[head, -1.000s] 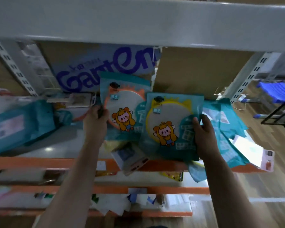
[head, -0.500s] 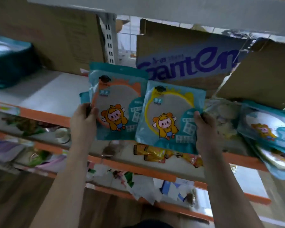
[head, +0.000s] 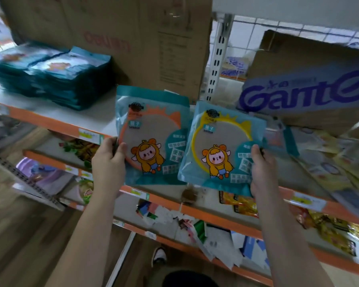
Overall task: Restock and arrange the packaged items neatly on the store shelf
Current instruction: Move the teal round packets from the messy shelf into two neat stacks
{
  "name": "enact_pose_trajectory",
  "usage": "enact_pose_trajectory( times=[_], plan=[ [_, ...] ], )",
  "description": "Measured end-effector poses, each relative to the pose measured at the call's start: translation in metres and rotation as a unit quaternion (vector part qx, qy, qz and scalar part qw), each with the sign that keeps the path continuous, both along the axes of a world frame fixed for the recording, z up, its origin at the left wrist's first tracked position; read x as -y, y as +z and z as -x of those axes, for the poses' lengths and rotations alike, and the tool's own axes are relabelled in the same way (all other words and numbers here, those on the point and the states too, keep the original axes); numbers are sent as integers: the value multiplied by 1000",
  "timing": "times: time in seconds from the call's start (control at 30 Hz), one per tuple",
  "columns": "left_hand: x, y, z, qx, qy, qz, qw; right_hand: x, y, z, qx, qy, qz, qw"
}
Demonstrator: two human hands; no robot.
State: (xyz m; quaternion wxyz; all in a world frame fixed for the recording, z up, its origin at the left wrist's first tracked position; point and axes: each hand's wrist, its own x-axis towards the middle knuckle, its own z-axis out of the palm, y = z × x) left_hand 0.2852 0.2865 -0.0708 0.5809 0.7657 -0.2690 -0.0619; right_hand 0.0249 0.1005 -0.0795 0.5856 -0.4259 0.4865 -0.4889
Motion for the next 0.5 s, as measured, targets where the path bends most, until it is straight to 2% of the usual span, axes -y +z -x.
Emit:
enact_pose_trajectory(
  times=[0.17,0.5],
  plan=[
    [8,7,-78,23,4,-26,999,10,-4,-90,-16,16,35,999],
    [27,43,-260,43,7,-13,999,38,22,-287,44,71,37,996]
  ],
)
